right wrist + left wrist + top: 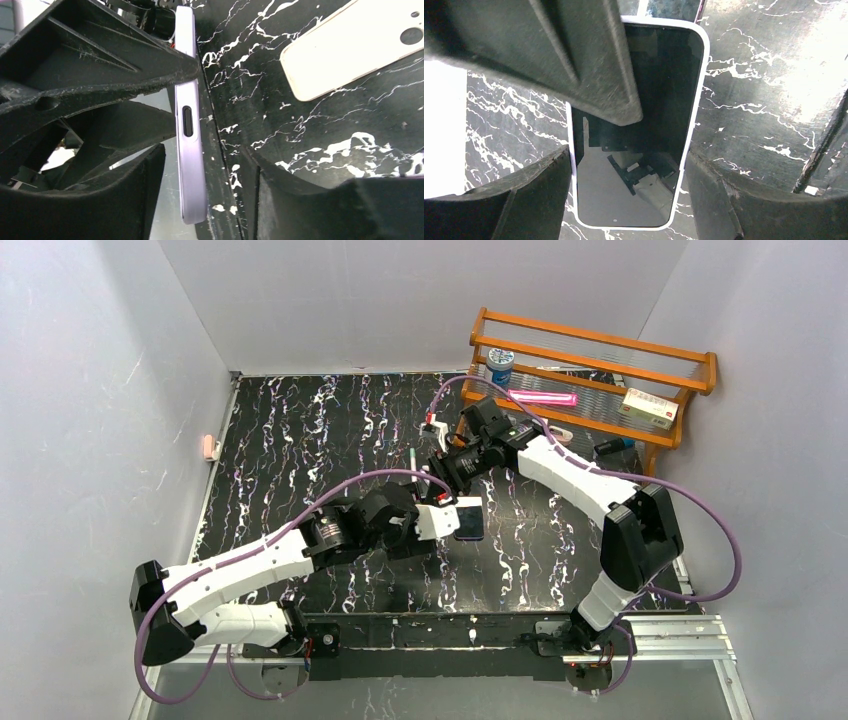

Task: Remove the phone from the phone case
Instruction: Adjust the phone.

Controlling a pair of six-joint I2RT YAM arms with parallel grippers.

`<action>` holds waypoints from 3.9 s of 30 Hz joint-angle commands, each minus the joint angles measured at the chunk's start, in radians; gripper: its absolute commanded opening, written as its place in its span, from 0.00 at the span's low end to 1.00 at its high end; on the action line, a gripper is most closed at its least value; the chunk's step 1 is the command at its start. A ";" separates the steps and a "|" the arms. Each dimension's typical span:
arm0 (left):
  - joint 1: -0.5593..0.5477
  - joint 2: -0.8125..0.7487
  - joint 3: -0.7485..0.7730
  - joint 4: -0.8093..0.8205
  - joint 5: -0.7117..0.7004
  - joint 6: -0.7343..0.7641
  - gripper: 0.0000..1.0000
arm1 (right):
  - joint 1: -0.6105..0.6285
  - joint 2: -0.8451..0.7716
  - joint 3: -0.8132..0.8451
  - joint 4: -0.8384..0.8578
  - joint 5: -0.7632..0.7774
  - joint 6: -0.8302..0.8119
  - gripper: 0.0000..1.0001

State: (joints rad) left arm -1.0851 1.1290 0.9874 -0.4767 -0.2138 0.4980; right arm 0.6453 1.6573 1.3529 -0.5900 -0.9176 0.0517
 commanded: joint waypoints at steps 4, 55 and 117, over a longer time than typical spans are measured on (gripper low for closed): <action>-0.015 -0.037 -0.023 0.031 -0.082 0.016 0.05 | 0.001 0.001 0.046 -0.057 -0.041 -0.050 0.30; 0.257 -0.166 -0.508 1.165 -0.061 -1.307 0.87 | -0.059 -0.478 -0.921 1.743 0.618 1.097 0.01; 0.470 0.045 -0.634 1.879 0.044 -1.868 0.00 | 0.002 -0.233 -0.845 2.008 0.344 0.993 0.59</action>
State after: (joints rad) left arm -0.6189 1.1831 0.3363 1.2907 -0.1349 -1.3342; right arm 0.6357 1.4078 0.4519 1.3392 -0.5655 1.0912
